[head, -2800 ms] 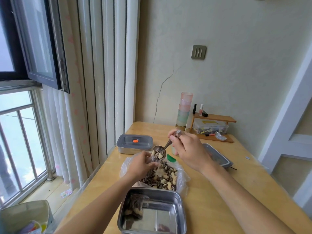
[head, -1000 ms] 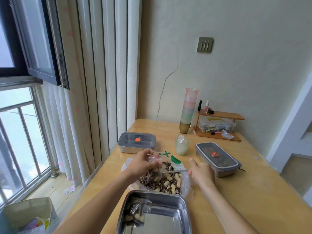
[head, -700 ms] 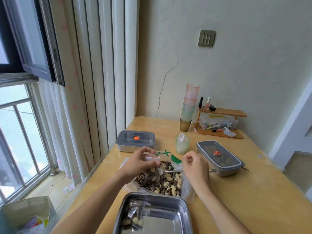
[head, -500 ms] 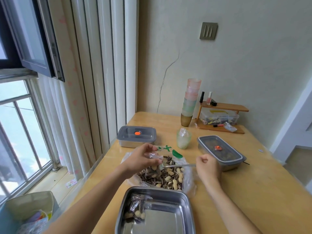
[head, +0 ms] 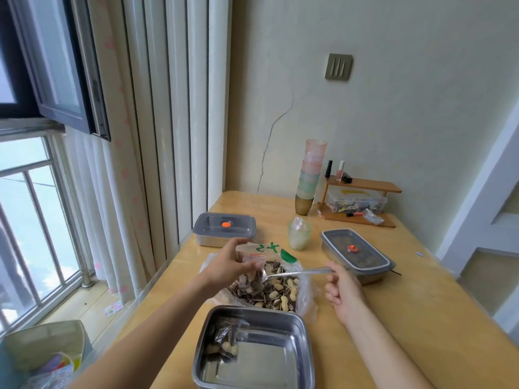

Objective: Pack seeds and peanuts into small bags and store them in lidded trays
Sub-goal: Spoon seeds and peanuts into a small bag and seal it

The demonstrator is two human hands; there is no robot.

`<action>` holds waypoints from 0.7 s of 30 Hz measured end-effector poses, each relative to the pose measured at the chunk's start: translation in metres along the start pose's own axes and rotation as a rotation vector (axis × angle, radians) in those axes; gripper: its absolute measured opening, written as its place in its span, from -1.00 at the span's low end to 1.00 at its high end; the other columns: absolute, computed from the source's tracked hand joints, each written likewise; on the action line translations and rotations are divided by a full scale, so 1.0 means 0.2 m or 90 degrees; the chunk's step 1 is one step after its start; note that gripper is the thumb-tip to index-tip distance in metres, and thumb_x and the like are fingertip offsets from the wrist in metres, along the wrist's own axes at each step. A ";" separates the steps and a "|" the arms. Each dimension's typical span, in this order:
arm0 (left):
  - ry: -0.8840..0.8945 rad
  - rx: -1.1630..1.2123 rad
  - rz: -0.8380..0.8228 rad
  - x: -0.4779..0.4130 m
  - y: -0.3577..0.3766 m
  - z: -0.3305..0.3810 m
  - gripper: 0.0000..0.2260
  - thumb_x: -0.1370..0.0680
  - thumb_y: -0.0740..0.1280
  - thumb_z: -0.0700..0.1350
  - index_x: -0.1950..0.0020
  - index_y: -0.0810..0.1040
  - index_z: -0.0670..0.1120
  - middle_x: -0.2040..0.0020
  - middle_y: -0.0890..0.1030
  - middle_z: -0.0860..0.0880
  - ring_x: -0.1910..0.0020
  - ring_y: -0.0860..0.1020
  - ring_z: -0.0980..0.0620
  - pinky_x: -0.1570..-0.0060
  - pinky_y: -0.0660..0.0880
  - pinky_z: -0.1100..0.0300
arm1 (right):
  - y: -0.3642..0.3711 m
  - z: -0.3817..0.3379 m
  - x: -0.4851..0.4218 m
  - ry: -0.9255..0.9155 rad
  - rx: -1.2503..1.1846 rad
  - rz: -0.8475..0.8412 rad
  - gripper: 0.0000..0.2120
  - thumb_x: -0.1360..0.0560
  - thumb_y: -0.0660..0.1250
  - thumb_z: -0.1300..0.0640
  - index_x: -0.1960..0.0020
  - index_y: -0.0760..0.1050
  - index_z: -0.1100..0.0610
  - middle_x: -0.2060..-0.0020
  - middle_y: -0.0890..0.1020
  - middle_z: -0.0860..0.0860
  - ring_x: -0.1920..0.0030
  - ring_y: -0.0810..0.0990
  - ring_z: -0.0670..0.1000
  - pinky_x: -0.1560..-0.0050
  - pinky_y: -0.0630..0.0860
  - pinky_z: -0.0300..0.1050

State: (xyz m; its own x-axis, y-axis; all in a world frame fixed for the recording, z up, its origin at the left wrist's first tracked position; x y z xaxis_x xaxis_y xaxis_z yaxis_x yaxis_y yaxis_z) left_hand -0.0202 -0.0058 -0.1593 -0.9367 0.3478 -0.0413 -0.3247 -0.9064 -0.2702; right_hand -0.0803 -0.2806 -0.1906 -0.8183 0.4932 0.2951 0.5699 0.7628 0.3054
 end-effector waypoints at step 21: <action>0.022 -0.162 0.065 0.11 -0.09 0.02 -0.39 -0.66 0.35 -0.13 -0.63 0.13 -0.06 -0.14 0.62 -0.05 -0.10 0.63 -0.03 -0.14 0.61 0.02 | 0.40 -0.30 0.46 -0.811 0.663 -0.194 -0.82 -0.74 0.13 0.17 0.00 0.45 0.12 0.40 0.42 -0.11 0.43 0.45 -0.12 0.40 0.30 -0.26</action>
State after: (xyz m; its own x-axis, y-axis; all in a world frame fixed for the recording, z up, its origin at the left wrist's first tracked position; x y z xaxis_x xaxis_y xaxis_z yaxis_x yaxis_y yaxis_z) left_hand -0.0353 0.0182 -0.1520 -0.9564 0.2696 -0.1123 -0.1813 -0.8494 -0.4957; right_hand -0.1055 -0.1986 -0.0843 -0.7138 -0.1119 -0.6913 0.5275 0.5634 -0.6358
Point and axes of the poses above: each hand's wrist, its own x-axis away from the middle knuckle, its own y-axis out of the palm, z = x × y, the point moved 2 cm from there along -x, towards the middle knuckle
